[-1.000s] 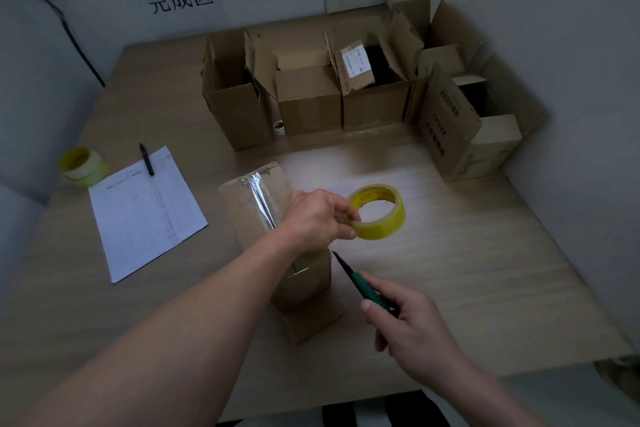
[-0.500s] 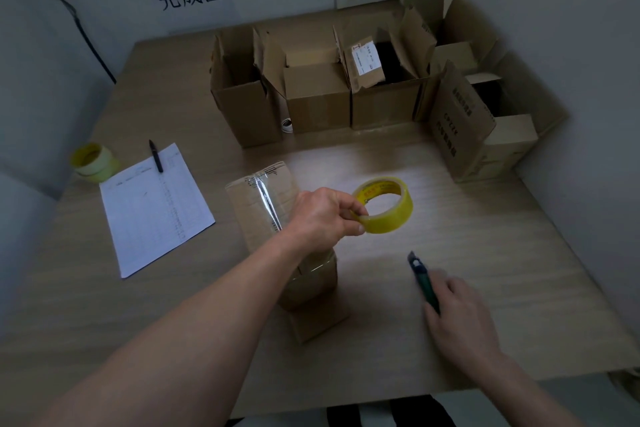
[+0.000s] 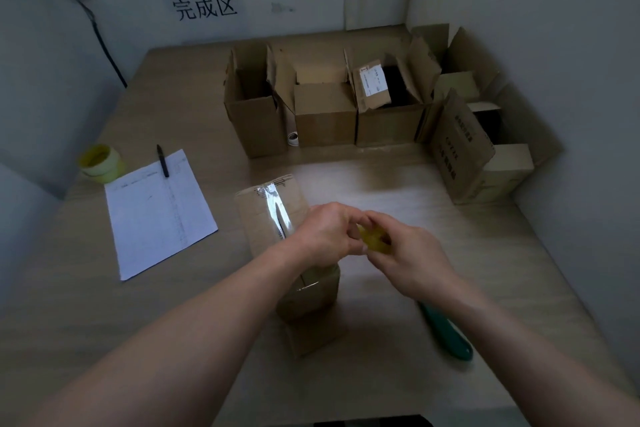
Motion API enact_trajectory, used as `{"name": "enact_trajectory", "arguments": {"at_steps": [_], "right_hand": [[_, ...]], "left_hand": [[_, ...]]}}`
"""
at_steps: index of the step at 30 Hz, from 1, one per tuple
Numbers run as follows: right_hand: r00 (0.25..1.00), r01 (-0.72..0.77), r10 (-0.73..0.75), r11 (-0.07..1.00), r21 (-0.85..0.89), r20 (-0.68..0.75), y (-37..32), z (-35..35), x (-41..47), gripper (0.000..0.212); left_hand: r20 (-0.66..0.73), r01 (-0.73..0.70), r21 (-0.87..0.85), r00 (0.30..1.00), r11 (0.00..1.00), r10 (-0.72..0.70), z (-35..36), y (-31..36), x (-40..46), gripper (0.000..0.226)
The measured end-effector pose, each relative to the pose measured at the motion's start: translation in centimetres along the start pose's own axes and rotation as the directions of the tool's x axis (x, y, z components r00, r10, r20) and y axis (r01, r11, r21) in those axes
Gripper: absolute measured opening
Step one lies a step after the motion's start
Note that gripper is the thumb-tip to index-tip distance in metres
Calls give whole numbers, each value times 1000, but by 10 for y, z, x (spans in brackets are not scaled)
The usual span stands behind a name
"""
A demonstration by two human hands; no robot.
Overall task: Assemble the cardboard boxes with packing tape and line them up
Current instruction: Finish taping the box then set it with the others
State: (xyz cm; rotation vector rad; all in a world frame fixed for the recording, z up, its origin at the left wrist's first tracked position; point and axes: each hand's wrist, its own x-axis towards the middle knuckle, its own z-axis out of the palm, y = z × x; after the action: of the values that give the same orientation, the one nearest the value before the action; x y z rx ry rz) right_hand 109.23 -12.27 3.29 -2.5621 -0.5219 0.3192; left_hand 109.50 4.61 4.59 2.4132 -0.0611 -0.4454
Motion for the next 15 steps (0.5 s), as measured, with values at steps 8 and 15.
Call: {"name": "enact_trajectory", "arguments": {"at_steps": [8, 15], "right_hand": [[975, -217, 200, 949, 227, 96, 1, -6, 17, 16], [961, -210, 264, 887, 411, -79, 13, -15, 4, 25]], "left_hand": [[-100, -167, 360, 971, 918, 216, -7, 32, 0, 15], [-526, 164, 228, 850, 960, -20, 5, 16, -46, 62]]}}
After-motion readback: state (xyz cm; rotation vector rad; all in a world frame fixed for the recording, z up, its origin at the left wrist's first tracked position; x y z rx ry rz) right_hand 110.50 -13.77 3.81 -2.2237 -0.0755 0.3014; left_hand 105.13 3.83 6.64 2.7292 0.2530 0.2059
